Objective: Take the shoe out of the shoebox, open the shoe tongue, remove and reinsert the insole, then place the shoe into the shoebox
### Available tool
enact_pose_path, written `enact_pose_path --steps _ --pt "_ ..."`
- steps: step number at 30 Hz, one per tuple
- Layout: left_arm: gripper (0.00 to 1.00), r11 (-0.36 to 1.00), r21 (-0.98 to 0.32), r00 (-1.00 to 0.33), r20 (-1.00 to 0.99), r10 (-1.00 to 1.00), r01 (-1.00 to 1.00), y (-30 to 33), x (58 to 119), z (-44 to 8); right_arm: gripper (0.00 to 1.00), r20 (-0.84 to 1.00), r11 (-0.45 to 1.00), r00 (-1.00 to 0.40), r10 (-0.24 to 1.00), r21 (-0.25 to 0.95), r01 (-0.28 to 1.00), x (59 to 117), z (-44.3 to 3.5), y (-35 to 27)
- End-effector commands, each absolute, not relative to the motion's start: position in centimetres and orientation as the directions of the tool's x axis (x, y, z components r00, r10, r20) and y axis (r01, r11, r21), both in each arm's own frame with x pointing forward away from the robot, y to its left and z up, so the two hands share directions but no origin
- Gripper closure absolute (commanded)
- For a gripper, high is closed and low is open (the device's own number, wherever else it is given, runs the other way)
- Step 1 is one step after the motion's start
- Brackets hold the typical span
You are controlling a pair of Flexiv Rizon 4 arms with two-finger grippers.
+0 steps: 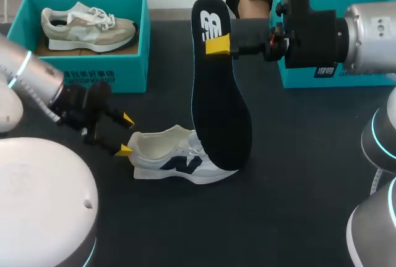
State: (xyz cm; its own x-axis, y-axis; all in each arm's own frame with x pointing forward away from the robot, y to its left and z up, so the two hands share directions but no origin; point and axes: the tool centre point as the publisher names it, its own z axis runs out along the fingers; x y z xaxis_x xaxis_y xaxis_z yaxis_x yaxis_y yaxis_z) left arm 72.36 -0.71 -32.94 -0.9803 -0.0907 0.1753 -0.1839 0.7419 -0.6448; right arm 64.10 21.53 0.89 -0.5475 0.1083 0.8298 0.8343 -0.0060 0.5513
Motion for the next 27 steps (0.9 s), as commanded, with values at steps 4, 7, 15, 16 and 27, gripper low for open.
enact_pose_path --steps 4,7,15,16,27 --pt "0.00 0.943 -0.307 -0.991 0.073 -0.115 -0.132 -0.7 72.8 -31.3 1.00 0.830 -0.006 -0.546 0.111 0.550 0.835 64.2 0.9 21.9" --pt "0.00 0.975 -0.184 -0.991 -0.034 -0.130 -0.121 -0.8 73.2 -31.4 1.00 0.830 -0.006 -0.546 0.111 0.550 0.835 64.2 0.9 21.9" --pt "0.00 0.995 -0.078 -0.990 -0.120 -0.077 -0.067 -2.1 73.3 -30.9 1.00 0.830 -0.006 -0.546 0.111 0.550 0.835 64.2 0.9 21.9" --pt "0.00 0.995 -0.069 -0.991 -0.111 -0.073 -0.066 -2.2 73.3 -30.9 1.00 0.830 -0.006 -0.546 0.111 0.550 0.835 64.2 0.9 21.9" --pt "0.00 0.997 -0.047 -0.996 -0.069 -0.057 -0.054 -3.5 72.9 -30.9 1.00 0.830 -0.006 -0.546 0.111 0.550 0.835 64.2 0.9 21.9"
